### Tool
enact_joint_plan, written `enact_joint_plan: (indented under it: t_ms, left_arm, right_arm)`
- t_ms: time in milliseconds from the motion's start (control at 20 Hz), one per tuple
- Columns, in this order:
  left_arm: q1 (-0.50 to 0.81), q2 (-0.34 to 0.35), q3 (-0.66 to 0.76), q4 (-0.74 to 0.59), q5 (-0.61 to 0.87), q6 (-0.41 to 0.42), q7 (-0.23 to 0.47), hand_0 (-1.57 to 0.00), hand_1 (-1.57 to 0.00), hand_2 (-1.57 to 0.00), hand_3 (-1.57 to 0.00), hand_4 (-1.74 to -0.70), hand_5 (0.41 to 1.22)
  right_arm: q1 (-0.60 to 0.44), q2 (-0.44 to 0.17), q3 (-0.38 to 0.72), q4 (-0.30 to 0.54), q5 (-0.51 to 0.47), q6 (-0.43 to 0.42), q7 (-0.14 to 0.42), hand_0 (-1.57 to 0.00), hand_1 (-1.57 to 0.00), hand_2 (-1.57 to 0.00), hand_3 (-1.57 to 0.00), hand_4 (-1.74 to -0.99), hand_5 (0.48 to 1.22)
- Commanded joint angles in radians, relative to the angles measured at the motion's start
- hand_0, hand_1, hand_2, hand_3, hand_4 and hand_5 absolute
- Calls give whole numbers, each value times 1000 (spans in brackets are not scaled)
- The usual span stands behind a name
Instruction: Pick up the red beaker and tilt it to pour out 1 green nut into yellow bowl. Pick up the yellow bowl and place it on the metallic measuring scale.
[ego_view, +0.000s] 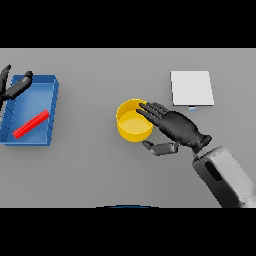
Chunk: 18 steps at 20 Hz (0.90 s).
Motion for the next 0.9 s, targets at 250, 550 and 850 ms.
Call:
enact_joint_plan:
  t_ms: [250,550,850]
  left_arm:
    - [27,12,6,-44,16,11,-8,0,0,0,0,-719,684]
    - [46,16,15,-37,28,7,-24,1,1,1,1,-724,686]
    - [50,22,24,-30,36,1,-34,1,1,1,1,-721,682]
  right_arm:
    - [-169,-57,114,111,102,114,-77,1,1,1,1,-1212,705]
    - [-283,-27,207,254,175,174,-80,1,1,1,1,-1226,702]
    - [-370,16,260,377,207,221,-80,1,1,1,1,-1270,727]
